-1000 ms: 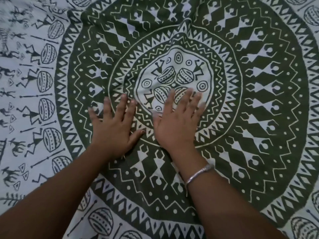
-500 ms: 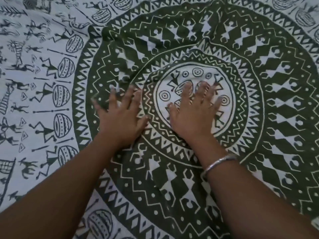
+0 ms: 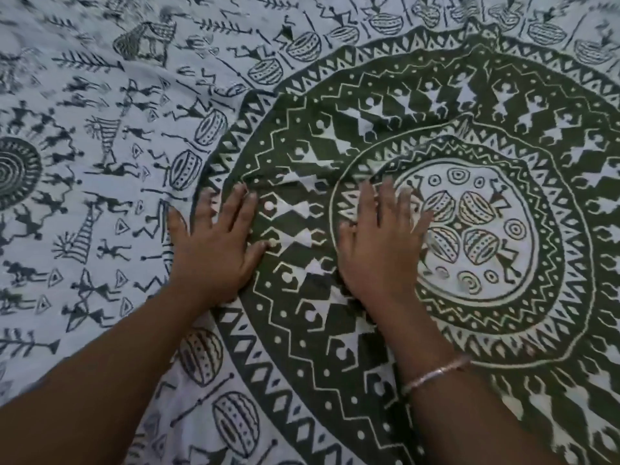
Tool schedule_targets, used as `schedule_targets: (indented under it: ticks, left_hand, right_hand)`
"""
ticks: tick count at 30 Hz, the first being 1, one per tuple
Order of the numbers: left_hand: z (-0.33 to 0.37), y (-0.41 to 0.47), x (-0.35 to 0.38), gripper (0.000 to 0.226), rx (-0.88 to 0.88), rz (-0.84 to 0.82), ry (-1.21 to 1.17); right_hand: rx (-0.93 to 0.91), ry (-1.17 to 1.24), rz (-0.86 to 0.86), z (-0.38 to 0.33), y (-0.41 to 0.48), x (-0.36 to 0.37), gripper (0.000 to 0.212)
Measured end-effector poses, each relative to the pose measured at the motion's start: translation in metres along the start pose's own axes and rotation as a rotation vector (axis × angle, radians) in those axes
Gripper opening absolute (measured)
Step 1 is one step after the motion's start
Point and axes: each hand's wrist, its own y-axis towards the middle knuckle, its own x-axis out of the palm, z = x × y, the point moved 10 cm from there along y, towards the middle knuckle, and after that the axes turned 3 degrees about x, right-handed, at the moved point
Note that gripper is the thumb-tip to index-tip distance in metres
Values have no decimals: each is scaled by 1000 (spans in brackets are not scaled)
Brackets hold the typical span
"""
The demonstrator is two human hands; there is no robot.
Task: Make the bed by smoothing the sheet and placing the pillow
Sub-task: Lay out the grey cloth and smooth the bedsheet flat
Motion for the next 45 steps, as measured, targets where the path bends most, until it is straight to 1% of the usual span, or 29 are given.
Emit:
schedule_targets:
  ticks: [2, 4, 5, 7, 9, 10, 11, 13, 15, 17, 19, 20, 21, 24, 26, 27, 29, 30, 32, 34, 36, 37, 38, 39, 40, 41, 42, 43, 45]
  left_hand:
    - [-23, -2, -1, 67, -57, -30, 19]
    - [-38, -2, -3, 65, -73, -63, 52]
    - [-42, -2, -8, 63, -48, -51, 68]
    - [-47, 2, -27, 61, 39, 49, 46]
    - [-51, 6, -38, 63, 147, 115, -1]
    - [-51, 9, -37, 64, 202, 112, -1]
    - [-50, 10, -32, 65, 241, 75, 6]
    - [-54, 9, -19, 70, 248, 24, 22]
    - [-71, 7, -8, 72, 194, 8, 27]
    - [-99, 4, -1, 73, 104, -5, 18]
    - [-129, 3, -2, 76, -17, -12, -28]
    - [-135, 2, -6, 77, -45, -6, -53]
    - [-133, 1, -14, 78, -34, 21, -78]
    - [-100, 2, -26, 72, 128, 71, -180]
    - [-98, 3, -19, 74, 131, 60, -258]
    - [-107, 3, -14, 76, 106, 58, -258]
    - [-128, -1, -4, 75, 87, 62, -179]
    - [-139, -4, 0, 72, 79, 57, -136]
    - [-165, -9, 2, 68, 26, 47, -45]
    - [-197, -15, 5, 64, -105, -10, 5]
    - [-219, -17, 0, 62, -253, -46, 2]
    - [-216, -16, -9, 62, -262, -20, 5]
    - [-201, -14, -19, 60, -209, 56, -15]
    - [-181, -12, -28, 58, -108, 124, -64]
    - [-166, -11, -29, 58, -25, 140, -147]
    - [-161, -11, -23, 60, 8, 106, -235]
    - [-165, -12, -16, 64, 12, 72, -268]
    - [-175, -13, -8, 68, 12, 58, -232]
    - [-199, -16, 2, 70, 41, 64, -106]
  right_hand:
    - [-134, -105, -26, -49, -7, 13, 72]
    - [-291, -111, -81, -111, -25, 37, 80]
    - [-331, -69, -108, -139, -33, 47, 80]
    - [-365, 27, -148, -178, -35, 54, 77]
    - [-426, 68, -150, -195, -26, 50, 72]
    - [-437, 89, -120, -194, -18, 45, 70]
    - [-403, 102, -80, -186, -10, 37, 70]
    - [-217, 70, -27, -155, 4, 31, 74]
    - [-32, 13, -53, -132, 7, 38, 75]
    - [26, -28, -52, -136, 7, 42, 74]
    - [-5, -43, -34, -158, 7, 47, 77]
    - [-51, -41, -32, -174, 5, 50, 77]
    - [-106, -31, -34, -191, 3, 52, 76]
    - [-281, -26, -85, -230, -3, 60, 69]
    - [-373, 8, -143, -234, -4, 60, 67]
    - [-380, 43, -149, -228, -3, 56, 66]
    - [-288, 122, -93, -206, 3, 42, 65]
    - [-205, 123, -61, -192, 6, 37, 65]
    - [-81, 34, -65, -180, 8, 40, 71]
    - [-81, -22, -103, -196, 3, 51, 79]
    - [-158, 13, -143, -232, -3, 61, 80]
    - [-224, 40, -155, -253, -8, 65, 79]
    - [-298, 69, -162, -272, -14, 66, 76]
    - [-379, 80, -170, -288, -19, 69, 73]
    - [-454, 63, -183, -299, -22, 70, 70]
    - [-504, 32, -202, -304, -24, 71, 68]
    - [-508, 18, -210, -301, -23, 71, 68]
    - [-460, 24, -204, -292, -20, 69, 70]
    - [-282, 52, -168, -270, -11, 64, 74]
